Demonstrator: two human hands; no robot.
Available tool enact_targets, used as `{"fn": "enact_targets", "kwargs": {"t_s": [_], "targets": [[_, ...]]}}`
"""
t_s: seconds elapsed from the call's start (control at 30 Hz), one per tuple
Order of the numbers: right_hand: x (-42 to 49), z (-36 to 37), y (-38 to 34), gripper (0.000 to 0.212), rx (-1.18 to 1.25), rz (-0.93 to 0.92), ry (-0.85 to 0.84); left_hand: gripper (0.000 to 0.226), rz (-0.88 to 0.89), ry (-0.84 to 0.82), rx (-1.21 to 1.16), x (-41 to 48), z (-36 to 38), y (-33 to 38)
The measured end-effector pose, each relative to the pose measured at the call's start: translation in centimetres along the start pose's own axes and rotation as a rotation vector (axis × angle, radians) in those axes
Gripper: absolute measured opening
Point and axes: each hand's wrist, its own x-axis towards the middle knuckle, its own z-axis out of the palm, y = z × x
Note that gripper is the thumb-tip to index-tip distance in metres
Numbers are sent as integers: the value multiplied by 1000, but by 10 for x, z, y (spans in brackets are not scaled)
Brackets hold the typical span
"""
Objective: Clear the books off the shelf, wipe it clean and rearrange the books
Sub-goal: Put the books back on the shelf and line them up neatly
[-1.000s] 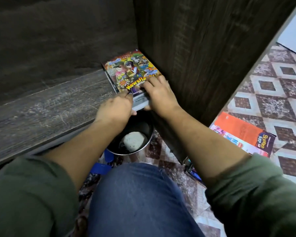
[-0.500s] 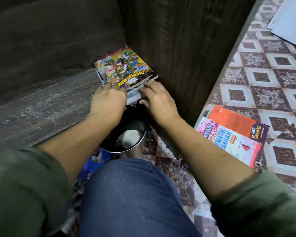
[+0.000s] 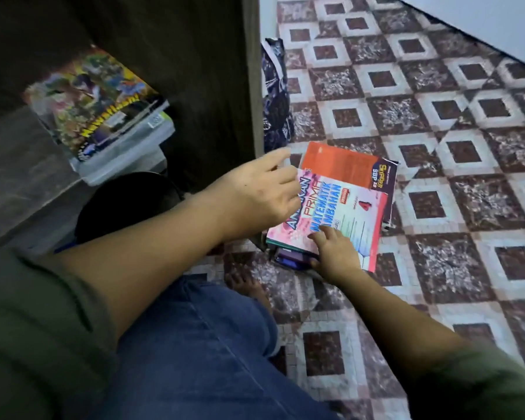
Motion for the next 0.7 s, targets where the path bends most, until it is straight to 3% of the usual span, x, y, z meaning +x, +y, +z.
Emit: {"fn": "enact_targets", "kwargs": {"t_s": [0.17, 0.27, 0.4, 0.53, 0.7], "targets": [[24, 9, 21, 99, -101, 50, -139, 24, -82, -514, 171, 15, 26, 12], [34, 11, 24, 110, -146, 39, -182, 30, -59, -681, 200, 21, 34, 25], [39, 10, 21, 95, -274, -19, -174, 30, -112, -760, 181, 36, 31, 25], [35, 13, 16, 63, -385, -129, -209, 29, -145, -777, 159, 36, 28, 23], [38, -7, 24, 48, -260, -143, -140, 27, -125, -738, 149, 31, 29, 22]]}}
